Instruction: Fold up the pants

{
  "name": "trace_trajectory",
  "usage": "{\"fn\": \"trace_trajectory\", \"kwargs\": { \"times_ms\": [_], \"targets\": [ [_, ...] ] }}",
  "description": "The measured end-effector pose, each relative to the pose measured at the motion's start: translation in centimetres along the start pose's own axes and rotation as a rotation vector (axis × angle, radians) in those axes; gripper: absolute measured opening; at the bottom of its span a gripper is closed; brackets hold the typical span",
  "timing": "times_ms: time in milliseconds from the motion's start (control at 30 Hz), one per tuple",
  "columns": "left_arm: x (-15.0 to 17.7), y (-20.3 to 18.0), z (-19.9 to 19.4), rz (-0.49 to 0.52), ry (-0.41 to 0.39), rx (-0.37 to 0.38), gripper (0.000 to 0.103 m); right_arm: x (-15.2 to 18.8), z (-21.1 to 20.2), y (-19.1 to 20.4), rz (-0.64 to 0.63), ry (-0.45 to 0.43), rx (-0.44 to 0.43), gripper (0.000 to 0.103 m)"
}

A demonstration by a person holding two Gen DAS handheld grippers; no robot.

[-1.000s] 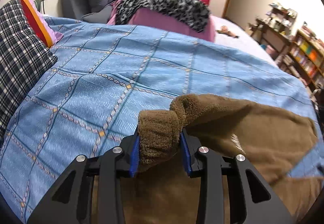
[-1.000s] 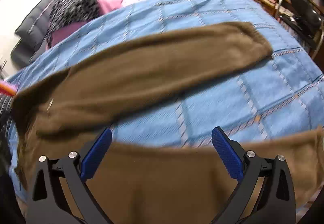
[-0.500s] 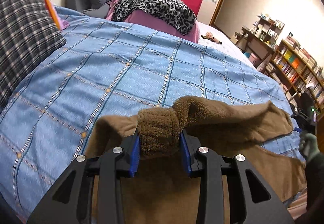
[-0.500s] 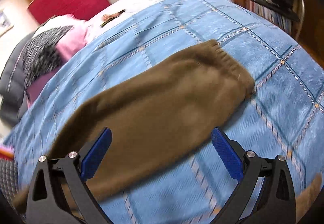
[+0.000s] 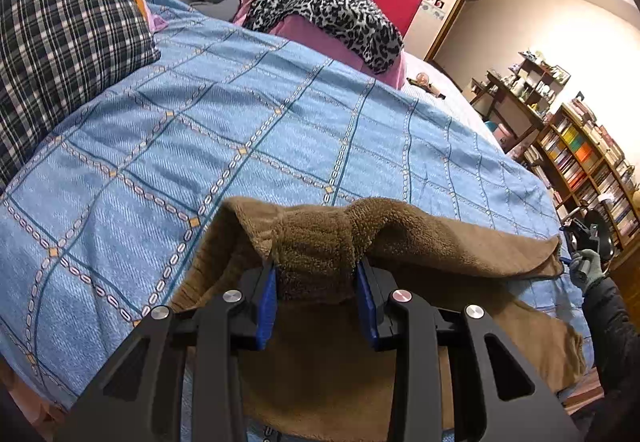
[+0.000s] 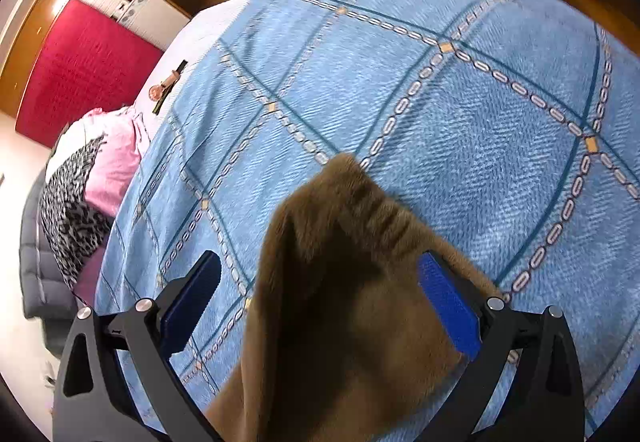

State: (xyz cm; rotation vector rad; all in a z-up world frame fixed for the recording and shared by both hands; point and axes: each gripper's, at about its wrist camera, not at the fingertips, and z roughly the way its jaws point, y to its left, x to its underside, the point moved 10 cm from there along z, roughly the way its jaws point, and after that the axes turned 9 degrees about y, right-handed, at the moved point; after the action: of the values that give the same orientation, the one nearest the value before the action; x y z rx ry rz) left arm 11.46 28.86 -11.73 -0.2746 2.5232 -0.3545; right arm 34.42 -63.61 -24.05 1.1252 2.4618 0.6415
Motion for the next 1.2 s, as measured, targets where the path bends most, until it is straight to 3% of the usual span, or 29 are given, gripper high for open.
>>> {"fn": "trace_trajectory", "kwargs": {
  "times_ms": [167, 300, 500, 667, 967, 1200],
  "targets": [
    [-0.5, 0.2, -0.1, -0.007, -0.009, 0.006, 0.034, -1.0, 0.2, 0.2, 0.04, 0.023, -0.055, 0.1],
    [-0.5, 0.5, 0.1, -0.016, -0.01, 0.018, 0.034, -1.2, 0.3, -0.4, 0.052, 0.037, -0.006, 0.098],
    [0.1, 0.6, -0.3, 0.012, -0.014, 0.013, 0.034, -0.9, 0.1, -2.0, 0.058, 0.043, 0.105, 0.058],
    [0.5, 1.3, -0.4, -0.015, -0.02, 0.031, 0.034, 0.3, -1.5, -2.6, 0.043, 0.051, 0.061, 0.016],
    [-3.1, 1.8, -1.4, -0.053, -0.077, 0.11, 0.034, 2.5, -9.6, -4.1, 0.013, -0.013, 0.028, 0.012],
    [-5.2, 2.6, -2.8, -0.094, -0.119, 0.19, 0.034, 6.5, -17.5, -6.9, -0.007, -0.068, -0.016, 0.012]
  ]
}}
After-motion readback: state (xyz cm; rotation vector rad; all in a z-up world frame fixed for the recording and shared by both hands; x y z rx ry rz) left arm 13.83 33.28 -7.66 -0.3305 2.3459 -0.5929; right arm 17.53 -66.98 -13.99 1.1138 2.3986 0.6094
